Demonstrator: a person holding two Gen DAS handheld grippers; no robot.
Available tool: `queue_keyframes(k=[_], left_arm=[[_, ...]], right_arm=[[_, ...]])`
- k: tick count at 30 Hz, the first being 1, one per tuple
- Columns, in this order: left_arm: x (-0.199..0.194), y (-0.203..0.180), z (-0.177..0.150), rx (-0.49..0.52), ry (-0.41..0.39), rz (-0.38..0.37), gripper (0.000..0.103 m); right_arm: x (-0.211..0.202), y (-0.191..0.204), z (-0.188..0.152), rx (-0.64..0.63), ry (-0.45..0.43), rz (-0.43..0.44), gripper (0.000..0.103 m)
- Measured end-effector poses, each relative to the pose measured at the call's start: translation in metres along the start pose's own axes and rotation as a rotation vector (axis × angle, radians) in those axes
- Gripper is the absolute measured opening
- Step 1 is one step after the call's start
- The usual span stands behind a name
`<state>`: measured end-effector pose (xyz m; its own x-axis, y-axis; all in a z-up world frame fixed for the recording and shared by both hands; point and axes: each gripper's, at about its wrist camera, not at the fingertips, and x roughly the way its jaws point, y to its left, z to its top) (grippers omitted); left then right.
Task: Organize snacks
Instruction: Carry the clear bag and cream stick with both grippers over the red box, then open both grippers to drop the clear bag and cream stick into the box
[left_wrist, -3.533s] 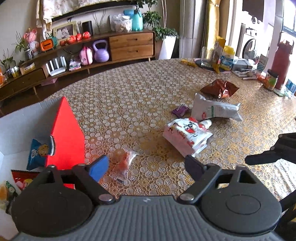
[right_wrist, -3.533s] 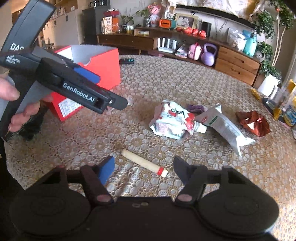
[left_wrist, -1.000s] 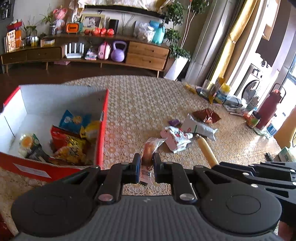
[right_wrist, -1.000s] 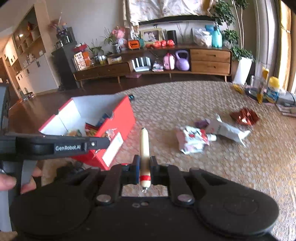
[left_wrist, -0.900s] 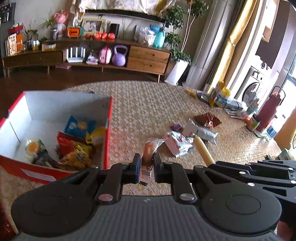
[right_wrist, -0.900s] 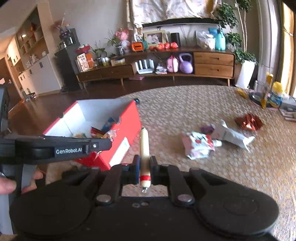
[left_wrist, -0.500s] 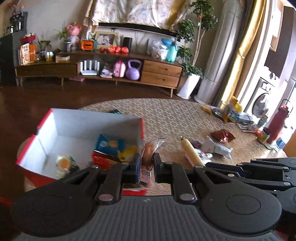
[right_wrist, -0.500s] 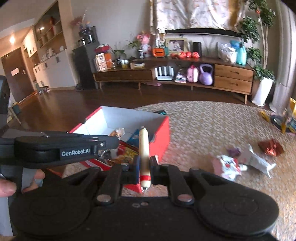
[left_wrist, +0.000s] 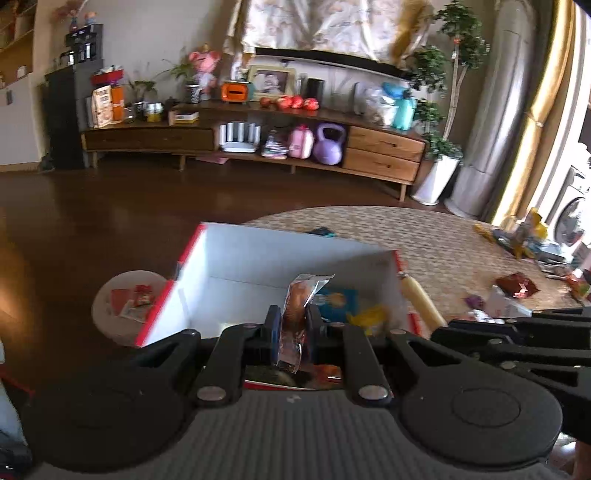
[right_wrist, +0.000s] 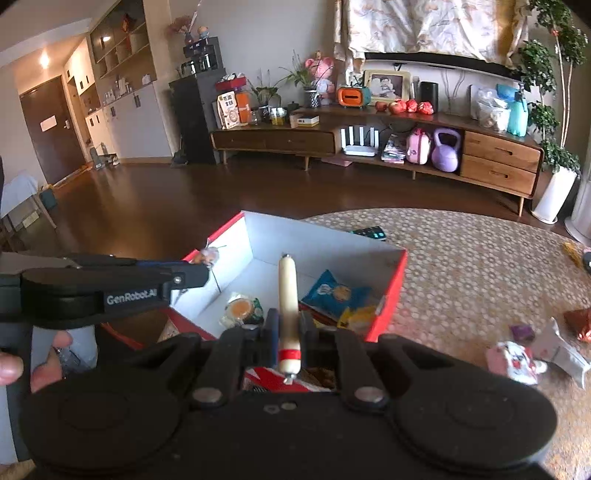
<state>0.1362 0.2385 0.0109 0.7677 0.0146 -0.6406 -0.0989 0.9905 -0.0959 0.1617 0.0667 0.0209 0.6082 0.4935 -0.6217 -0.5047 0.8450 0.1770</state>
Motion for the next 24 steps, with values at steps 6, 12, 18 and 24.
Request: queue_keyframes(k=[6, 12, 18, 24], left_arm=[[0.020, 0.030, 0.007, 0.004, 0.023, 0.063, 0.014], [0.051, 0.053, 0.009, -0.005, 0.075, 0.108, 0.014], [0.082, 0.066, 0.006, 0.002, 0.132, 0.131, 0.014], [0.110, 0.063, -0.002, 0.060, 0.190, 0.156, 0.014]], right_arm=[[0.029, 0.009, 0.006, -0.007, 0.034, 0.009, 0.009], [0.059, 0.013, 0.003, -0.001, 0.083, 0.008, 0.009], [0.089, 0.018, 0.002, -0.014, 0.135, 0.011, 0.010], [0.114, 0.025, -0.001, -0.038, 0.175, 0.005, 0.010]])
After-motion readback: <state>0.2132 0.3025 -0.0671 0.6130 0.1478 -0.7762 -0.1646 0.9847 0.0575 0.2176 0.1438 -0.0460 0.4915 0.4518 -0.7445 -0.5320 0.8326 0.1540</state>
